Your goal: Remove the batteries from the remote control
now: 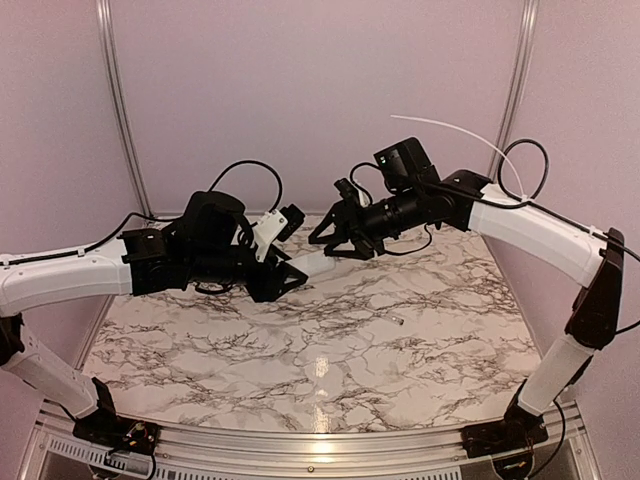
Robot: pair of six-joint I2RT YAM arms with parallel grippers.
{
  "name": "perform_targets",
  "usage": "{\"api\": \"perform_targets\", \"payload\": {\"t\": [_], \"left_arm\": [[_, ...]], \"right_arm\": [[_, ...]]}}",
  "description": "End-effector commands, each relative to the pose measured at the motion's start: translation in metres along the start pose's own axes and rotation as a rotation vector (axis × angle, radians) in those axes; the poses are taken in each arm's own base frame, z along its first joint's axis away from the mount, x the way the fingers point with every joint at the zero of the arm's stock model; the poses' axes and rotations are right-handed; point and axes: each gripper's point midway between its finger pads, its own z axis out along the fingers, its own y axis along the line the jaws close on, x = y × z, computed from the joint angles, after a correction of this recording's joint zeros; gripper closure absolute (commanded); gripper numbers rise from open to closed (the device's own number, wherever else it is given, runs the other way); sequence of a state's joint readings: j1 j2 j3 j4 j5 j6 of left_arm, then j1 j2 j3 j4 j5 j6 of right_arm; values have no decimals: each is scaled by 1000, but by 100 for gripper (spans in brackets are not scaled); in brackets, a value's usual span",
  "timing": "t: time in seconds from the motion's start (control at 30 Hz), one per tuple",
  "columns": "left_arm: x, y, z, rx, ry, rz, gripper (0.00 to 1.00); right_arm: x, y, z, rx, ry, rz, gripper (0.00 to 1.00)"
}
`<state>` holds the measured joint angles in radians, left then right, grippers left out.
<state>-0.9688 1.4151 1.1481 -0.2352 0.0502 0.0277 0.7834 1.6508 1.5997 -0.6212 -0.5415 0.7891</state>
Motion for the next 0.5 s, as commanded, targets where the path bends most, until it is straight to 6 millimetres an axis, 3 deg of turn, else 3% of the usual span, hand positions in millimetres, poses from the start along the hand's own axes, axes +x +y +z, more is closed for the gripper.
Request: {"api": "perform_targets", "payload": {"t": [0.0,0.47], "left_arm": [[-49,-7,-23,21,-184,38,81],[-50,-12,-31,44,-213,66,81]], "right_arm": [[16,10,-1,-47,46,37,53],[19,18,-4,-106,42,67,67]]}}
